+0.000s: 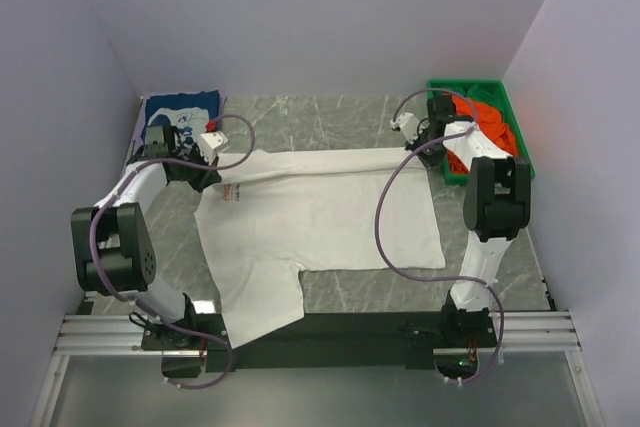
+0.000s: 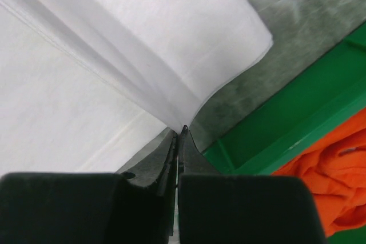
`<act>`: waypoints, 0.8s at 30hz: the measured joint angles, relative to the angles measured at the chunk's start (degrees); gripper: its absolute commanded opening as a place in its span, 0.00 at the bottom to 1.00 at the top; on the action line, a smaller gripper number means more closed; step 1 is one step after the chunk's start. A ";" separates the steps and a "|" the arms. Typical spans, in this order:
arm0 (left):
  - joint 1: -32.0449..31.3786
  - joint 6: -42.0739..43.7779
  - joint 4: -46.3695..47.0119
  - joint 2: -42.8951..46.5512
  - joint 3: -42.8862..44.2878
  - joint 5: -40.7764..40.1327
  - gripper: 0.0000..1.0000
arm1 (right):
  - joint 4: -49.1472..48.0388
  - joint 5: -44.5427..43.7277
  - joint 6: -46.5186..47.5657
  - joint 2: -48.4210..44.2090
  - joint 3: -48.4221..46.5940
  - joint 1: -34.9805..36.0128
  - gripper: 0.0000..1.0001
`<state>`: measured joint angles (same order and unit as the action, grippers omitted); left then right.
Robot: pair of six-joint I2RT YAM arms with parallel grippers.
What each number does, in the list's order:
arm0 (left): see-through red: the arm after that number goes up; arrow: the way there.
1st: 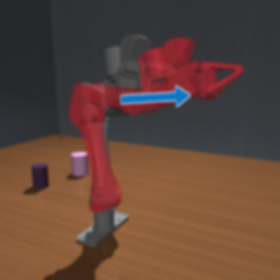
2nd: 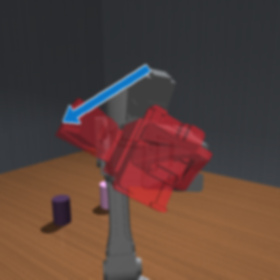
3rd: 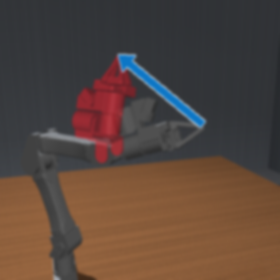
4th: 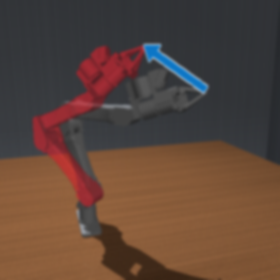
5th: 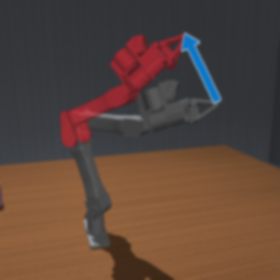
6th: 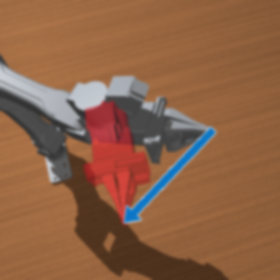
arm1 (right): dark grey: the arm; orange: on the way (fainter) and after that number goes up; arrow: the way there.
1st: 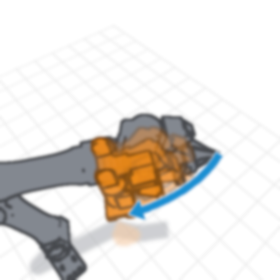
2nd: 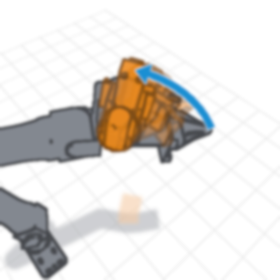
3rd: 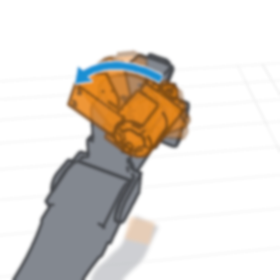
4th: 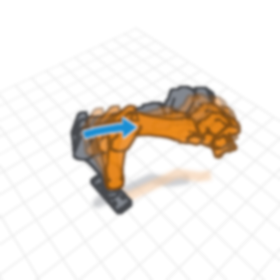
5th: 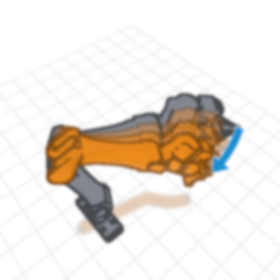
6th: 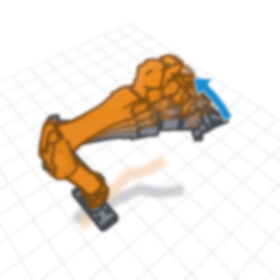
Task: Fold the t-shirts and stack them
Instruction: Fold the tshirt
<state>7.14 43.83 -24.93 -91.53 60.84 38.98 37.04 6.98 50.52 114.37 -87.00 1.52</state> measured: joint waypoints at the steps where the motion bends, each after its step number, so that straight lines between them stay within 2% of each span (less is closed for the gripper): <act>1: -0.04 0.76 -0.13 0.81 -1.09 -0.02 0.01 | 0.15 -0.02 0.17 -0.46 0.90 0.02 0.00; 2: -0.11 1.62 -0.42 1.27 -2.16 -0.20 0.03 | 0.26 -0.04 0.26 -0.59 1.53 0.13 0.00; 3: -0.20 2.21 -0.63 1.31 -2.89 -0.50 0.17 | 0.28 -0.09 0.37 -0.55 2.03 0.26 0.14; 4: -0.44 3.19 -1.09 0.96 -3.58 -1.14 0.23 | 0.70 -0.13 0.33 -0.33 2.27 0.44 0.23; 5: -0.57 3.80 -2.03 0.42 -3.78 -1.49 0.26 | 1.49 -0.22 0.46 0.02 2.29 0.55 0.29; 6: -0.66 4.31 -3.08 -0.33 -3.76 -1.75 0.30 | 2.05 -0.22 0.70 0.26 2.27 0.59 0.41; 8: -0.70 5.33 -5.62 -1.68 -3.32 -1.77 0.35 | 3.61 -0.11 0.90 0.37 2.12 0.59 0.52; 9: -0.68 5.73 -7.48 -2.14 -2.58 -1.64 0.42 | 4.94 0.09 0.81 0.37 1.60 0.59 0.54; 10: -0.68 6.03 -8.72 -2.47 -1.75 -1.46 0.44 | 5.57 0.22 0.87 0.37 1.05 0.59 0.54; 13: -0.83 4.07 -11.17 -3.41 3.54 -0.13 0.44 | 8.79 1.70 -0.20 0.37 -2.93 0.59 0.54; 17: -2.51 -3.30 -8.94 -8.11 14.64 0.15 0.44 | 12.76 4.68 -2.99 1.29 -11.82 0.59 0.54; 24: -7.67 -16.17 -4.70 -26.58 33.40 -1.44 0.46 | 17.09 8.22 -8.72 6.03 -19.21 0.59 0.52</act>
<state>-0.54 27.66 -29.63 -118.10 94.24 37.54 54.13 15.20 41.80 120.40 -106.21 2.11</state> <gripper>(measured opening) 0.461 0.527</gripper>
